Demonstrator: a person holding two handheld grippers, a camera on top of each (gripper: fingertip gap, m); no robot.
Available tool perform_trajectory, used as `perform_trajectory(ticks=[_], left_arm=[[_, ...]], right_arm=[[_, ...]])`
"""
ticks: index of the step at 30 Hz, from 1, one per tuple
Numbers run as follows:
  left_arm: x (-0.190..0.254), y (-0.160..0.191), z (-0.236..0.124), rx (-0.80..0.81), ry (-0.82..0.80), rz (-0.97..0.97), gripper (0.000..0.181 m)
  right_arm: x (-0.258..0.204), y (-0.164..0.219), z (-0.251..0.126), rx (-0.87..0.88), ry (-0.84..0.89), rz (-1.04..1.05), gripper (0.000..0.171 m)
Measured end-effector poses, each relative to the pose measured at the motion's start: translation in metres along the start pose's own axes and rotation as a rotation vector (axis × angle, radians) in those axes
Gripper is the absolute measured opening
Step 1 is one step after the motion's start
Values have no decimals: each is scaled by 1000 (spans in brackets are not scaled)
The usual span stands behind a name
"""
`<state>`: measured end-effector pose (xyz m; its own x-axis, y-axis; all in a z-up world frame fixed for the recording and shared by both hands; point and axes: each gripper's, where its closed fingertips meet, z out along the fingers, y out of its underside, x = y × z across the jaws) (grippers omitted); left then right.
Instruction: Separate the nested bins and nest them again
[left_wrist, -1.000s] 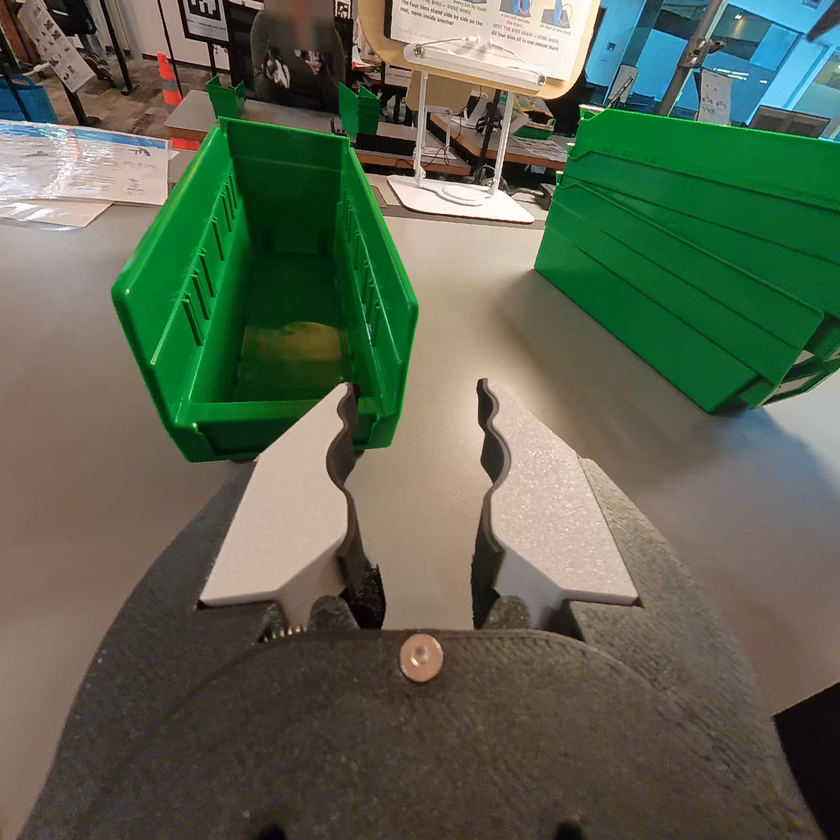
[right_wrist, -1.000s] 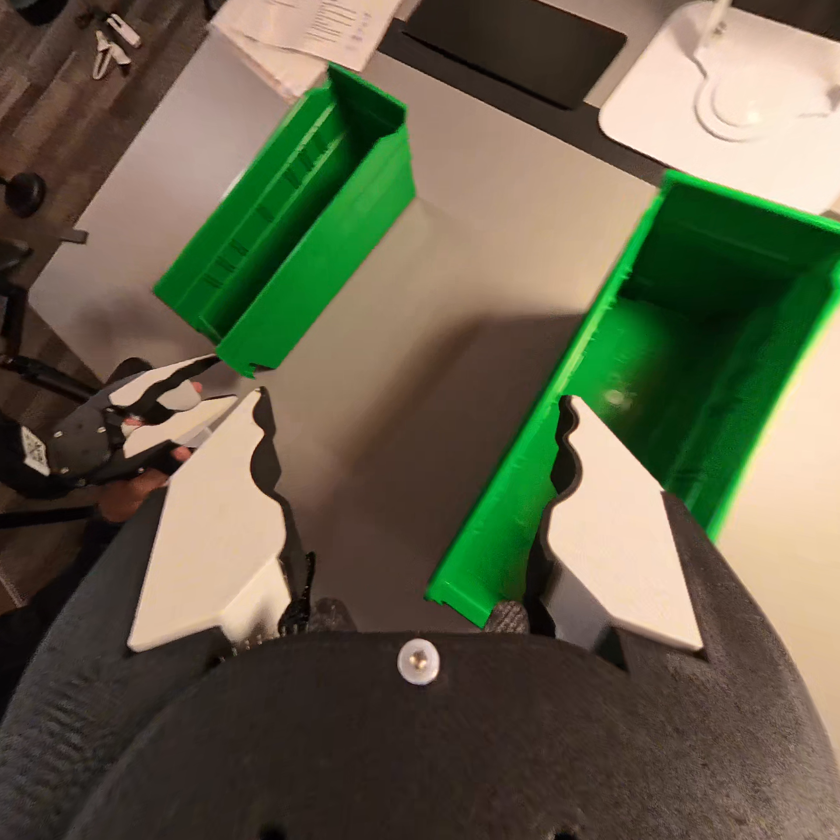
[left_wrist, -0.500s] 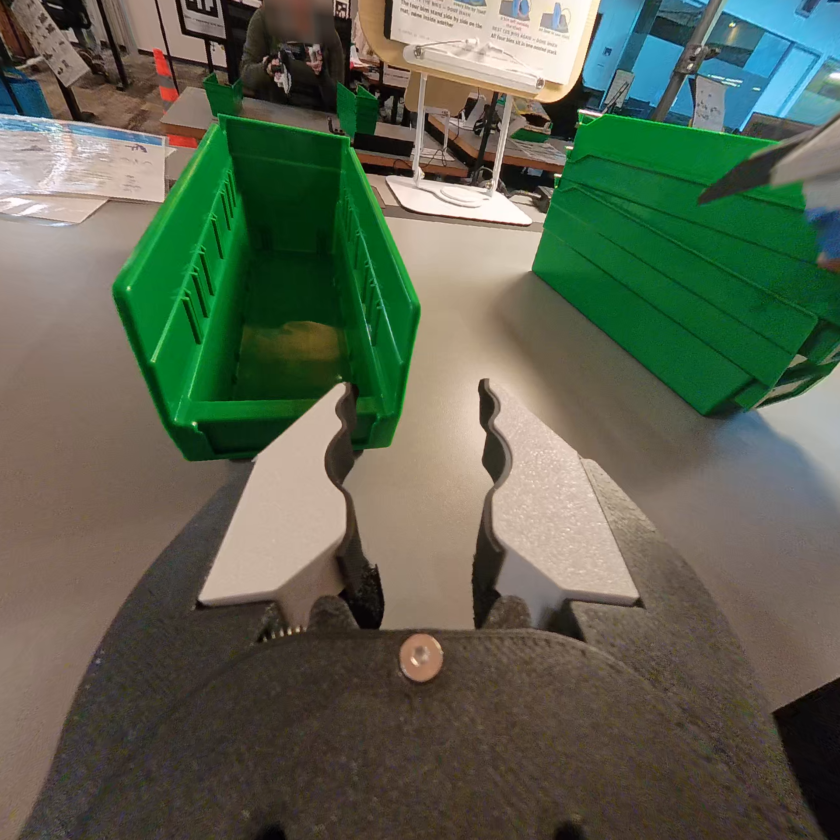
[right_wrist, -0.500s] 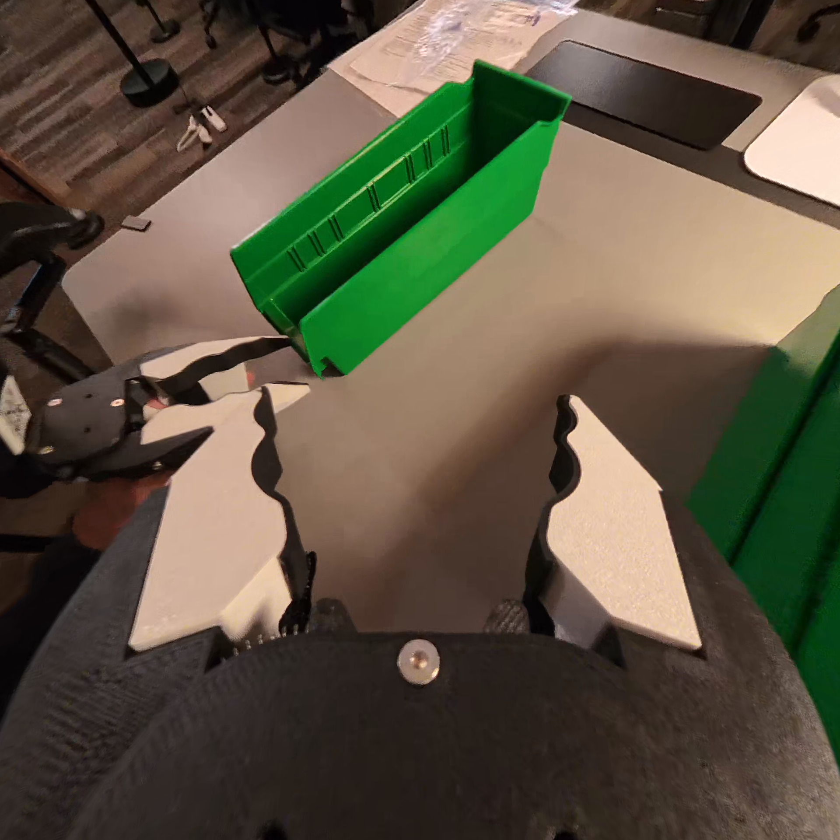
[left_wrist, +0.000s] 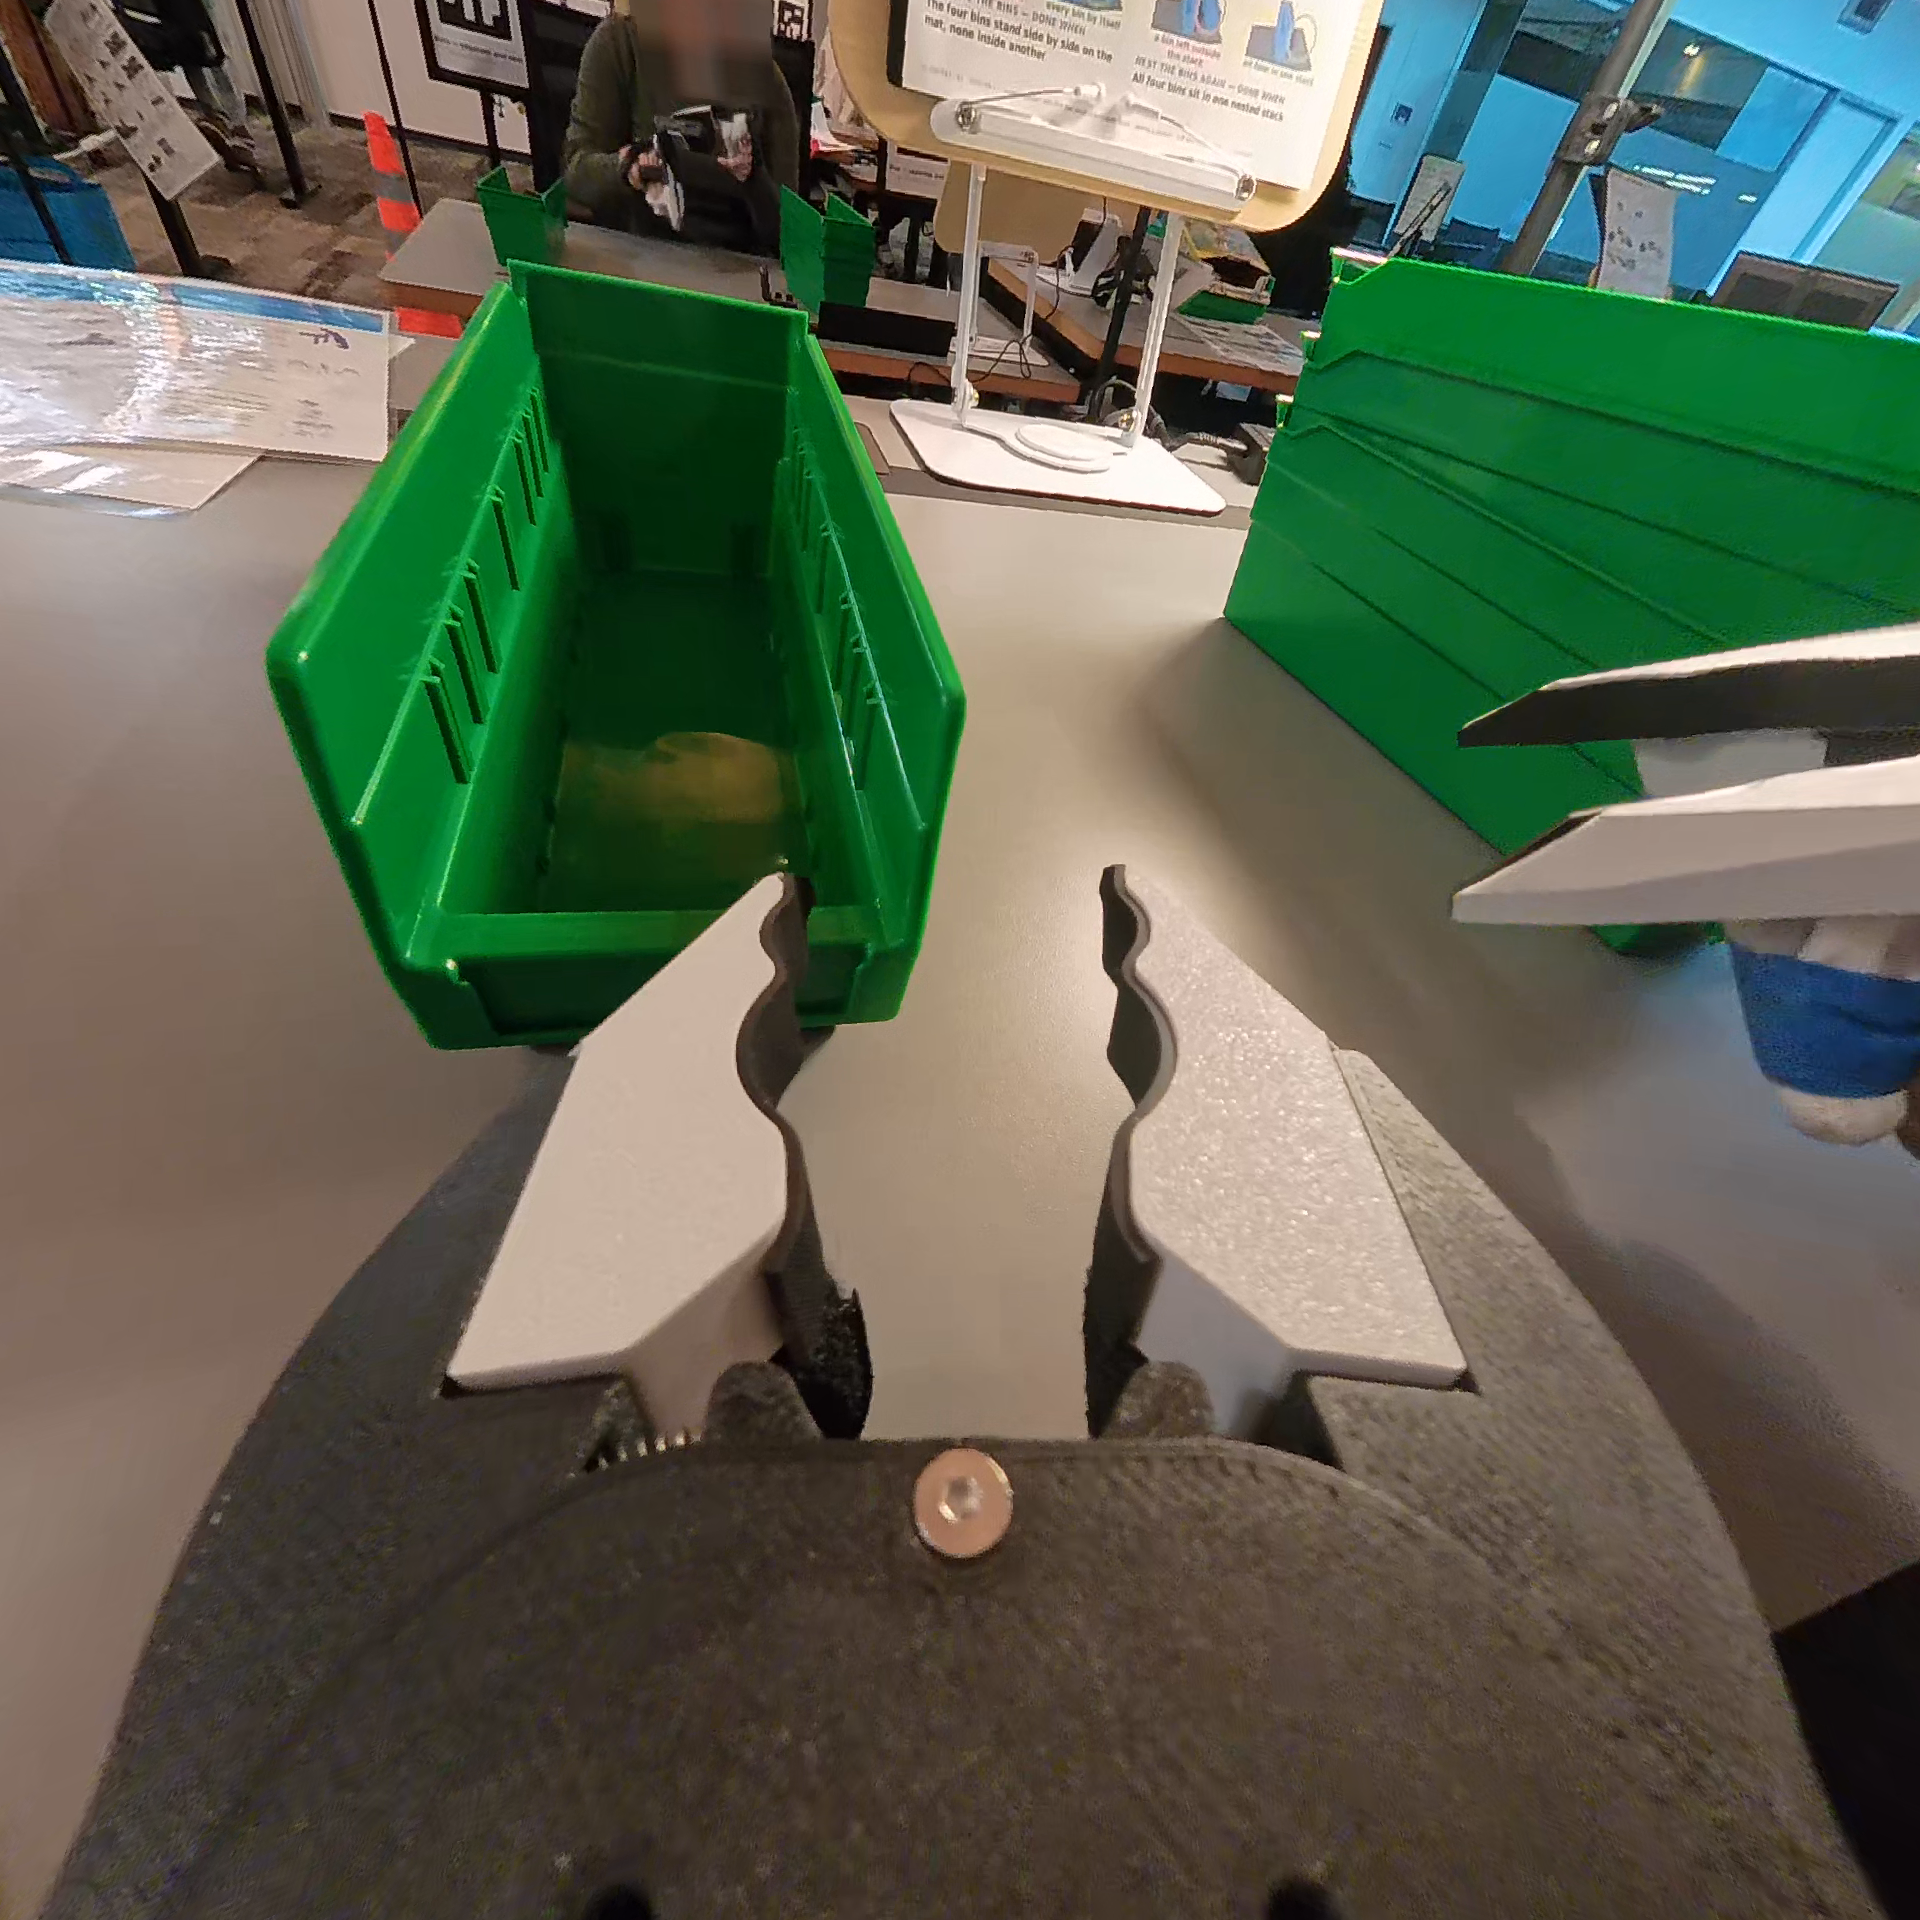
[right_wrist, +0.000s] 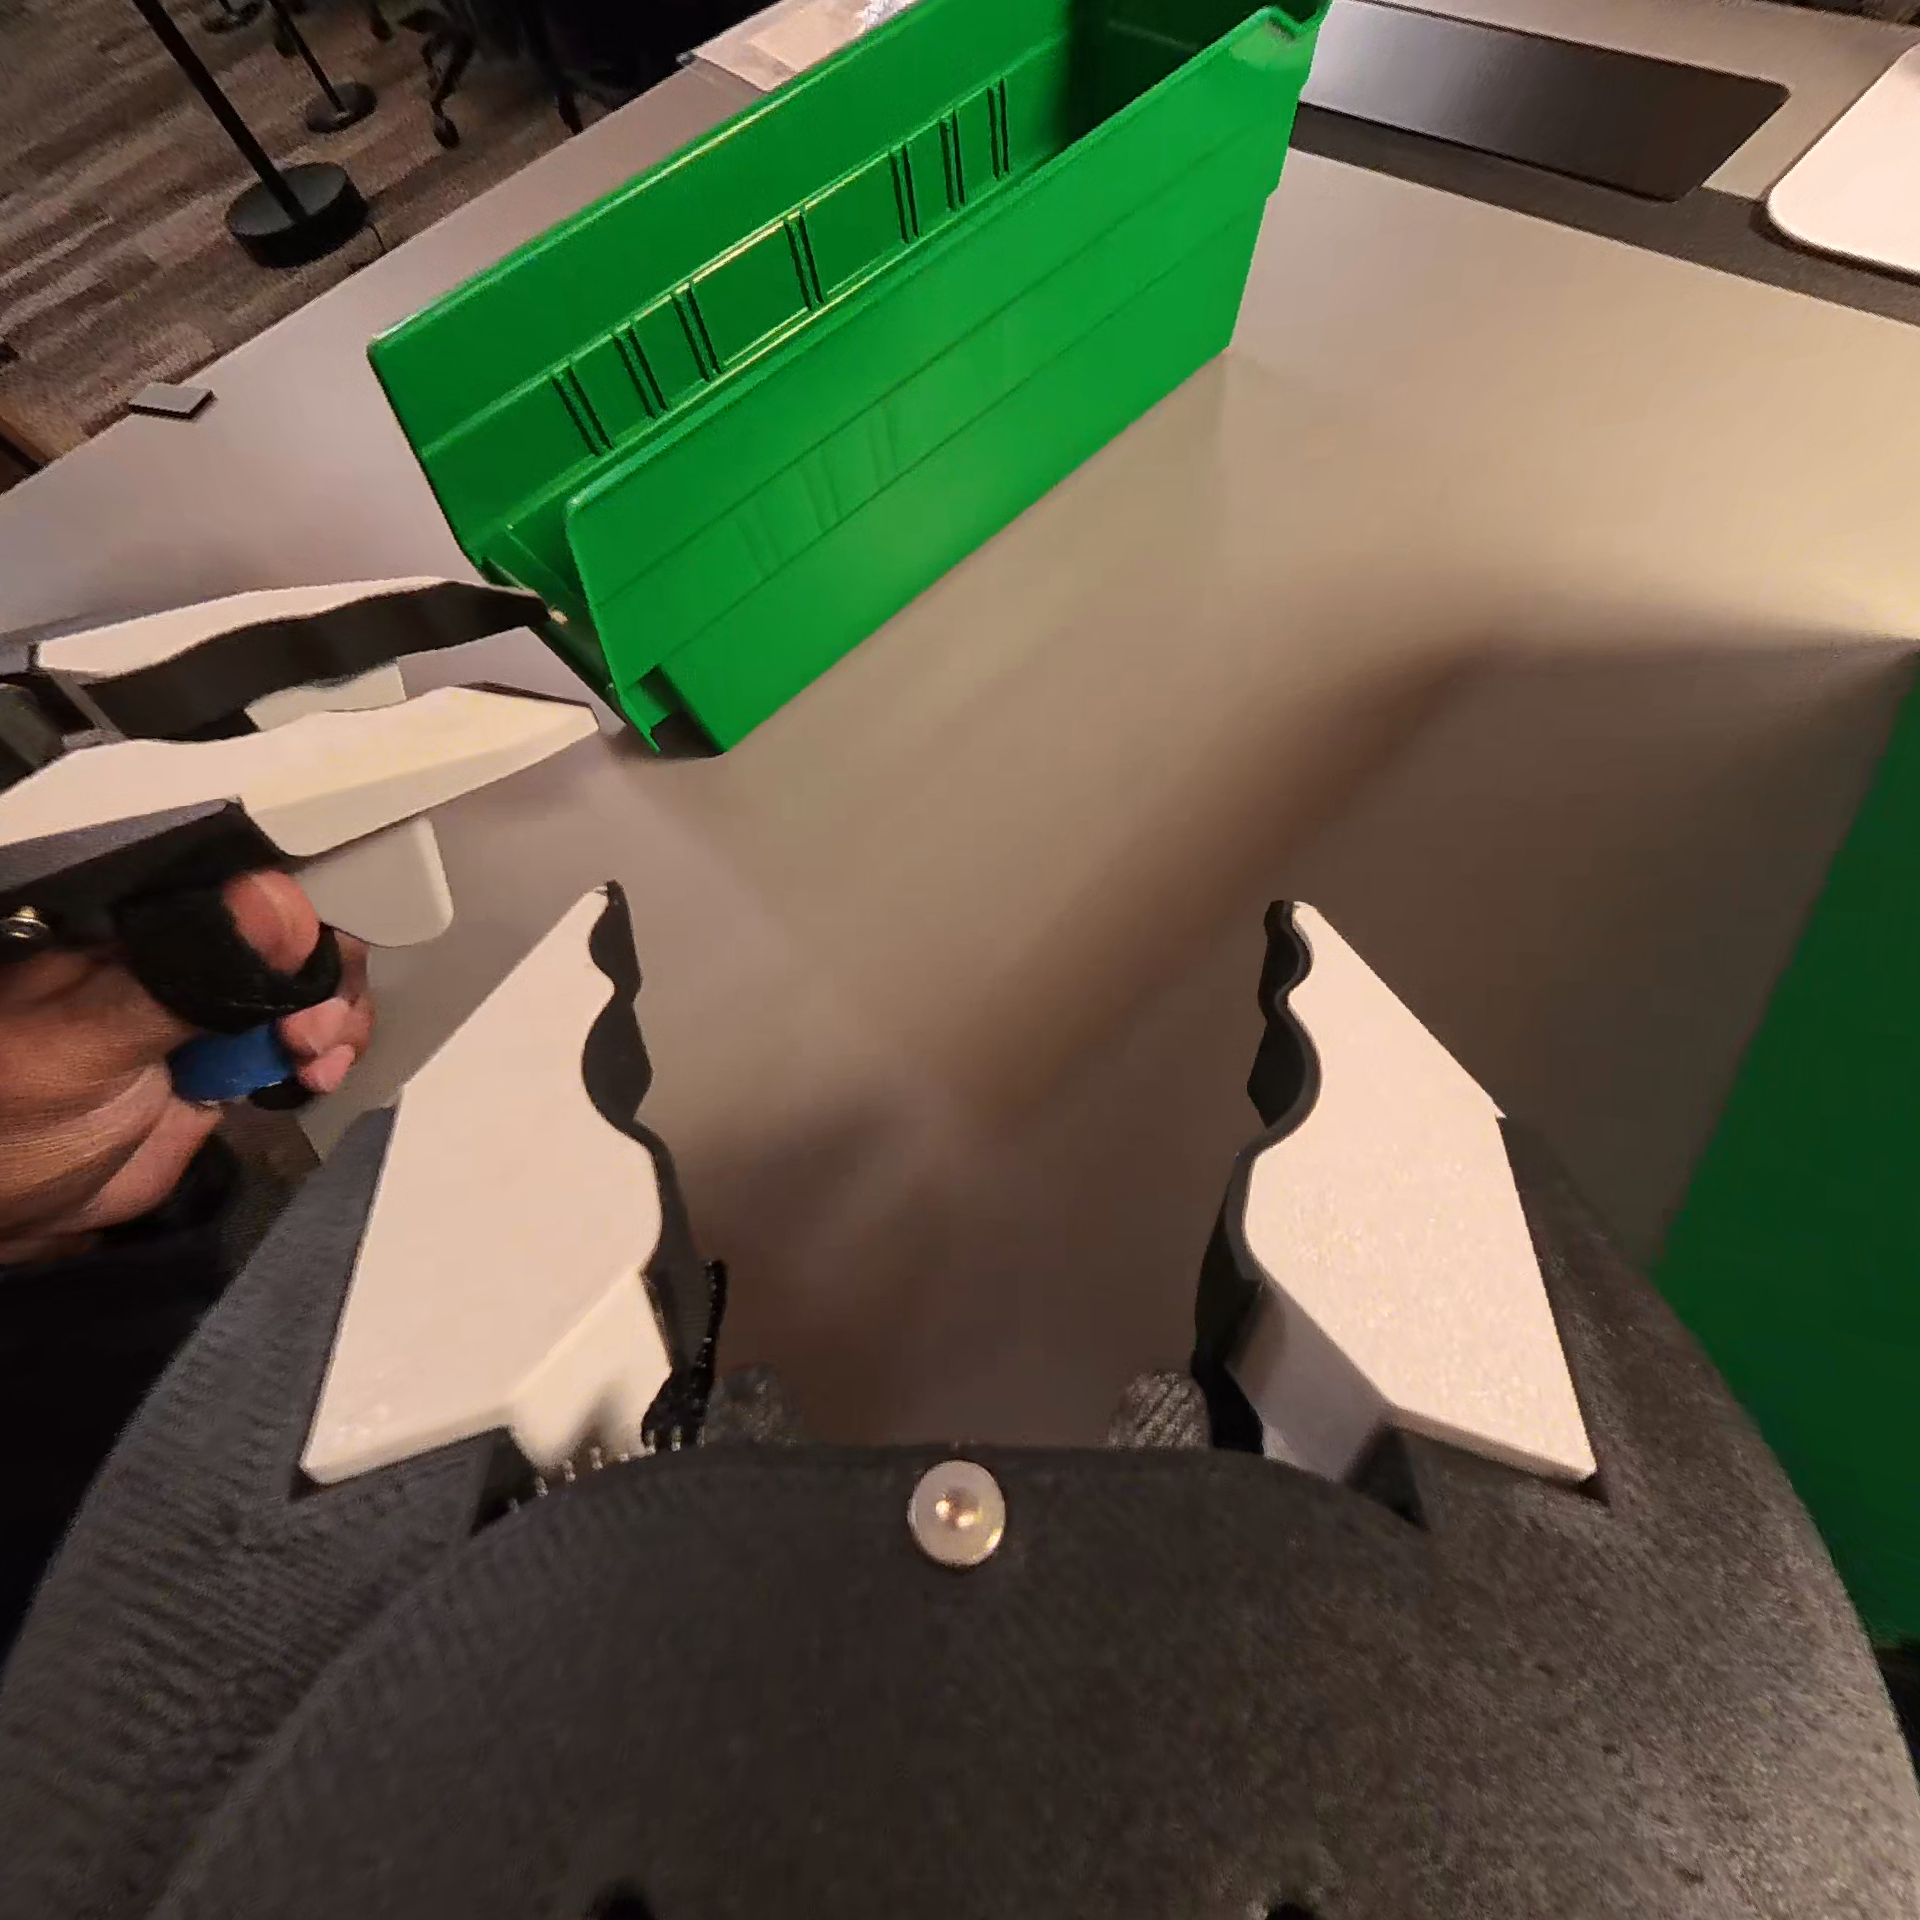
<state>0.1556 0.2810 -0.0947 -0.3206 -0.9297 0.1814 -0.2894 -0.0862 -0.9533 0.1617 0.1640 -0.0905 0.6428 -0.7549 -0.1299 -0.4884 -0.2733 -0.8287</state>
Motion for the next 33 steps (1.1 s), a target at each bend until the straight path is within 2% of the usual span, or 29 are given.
perform_trajectory(ticks=[24, 33], left_arm=[[0, 0, 0, 1, -1, 0, 58], [0, 0, 0, 0, -3, 1, 59]], right_arm=[[14, 49, 26, -18, 45, 45, 118], [16, 48, 24, -7, 64, 41, 118]])
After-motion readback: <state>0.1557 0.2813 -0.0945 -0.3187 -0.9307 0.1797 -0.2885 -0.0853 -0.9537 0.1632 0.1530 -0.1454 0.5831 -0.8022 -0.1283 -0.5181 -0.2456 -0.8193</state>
